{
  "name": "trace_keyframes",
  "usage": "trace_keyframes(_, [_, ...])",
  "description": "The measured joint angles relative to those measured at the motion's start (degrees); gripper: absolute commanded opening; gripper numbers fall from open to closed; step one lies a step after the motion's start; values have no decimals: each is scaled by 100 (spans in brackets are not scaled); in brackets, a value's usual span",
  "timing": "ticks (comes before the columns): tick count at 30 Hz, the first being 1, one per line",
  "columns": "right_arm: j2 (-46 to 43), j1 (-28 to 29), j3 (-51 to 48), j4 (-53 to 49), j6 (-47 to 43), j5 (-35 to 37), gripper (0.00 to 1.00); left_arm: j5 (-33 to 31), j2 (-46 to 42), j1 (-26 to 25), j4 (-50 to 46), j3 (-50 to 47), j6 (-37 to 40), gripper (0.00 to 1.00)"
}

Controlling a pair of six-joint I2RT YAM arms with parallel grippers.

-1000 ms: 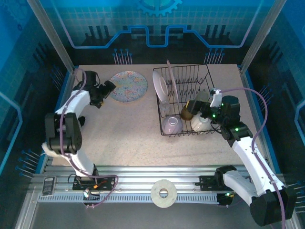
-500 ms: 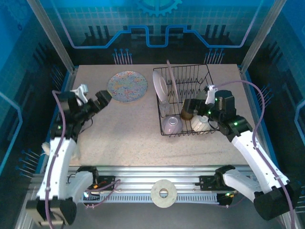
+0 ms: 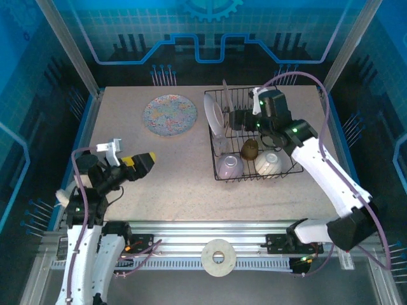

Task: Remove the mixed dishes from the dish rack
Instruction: Pick up the plate from the dish rack.

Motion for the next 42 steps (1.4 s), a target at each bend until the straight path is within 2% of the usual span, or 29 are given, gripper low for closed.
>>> trace_keyframes(13, [1770,122,1576,-675,-343,481,79,42,-151,-92,-26,-72,166,99])
trace_keyframes(17, [2131,140,1875,-785,-389,549,70,42,-155,-92,-26,-72,166,99])
trace_keyframes(42, [3178,332,2868,-1176,-555,1119,27,46,-155,-92,-24,-72,166,99])
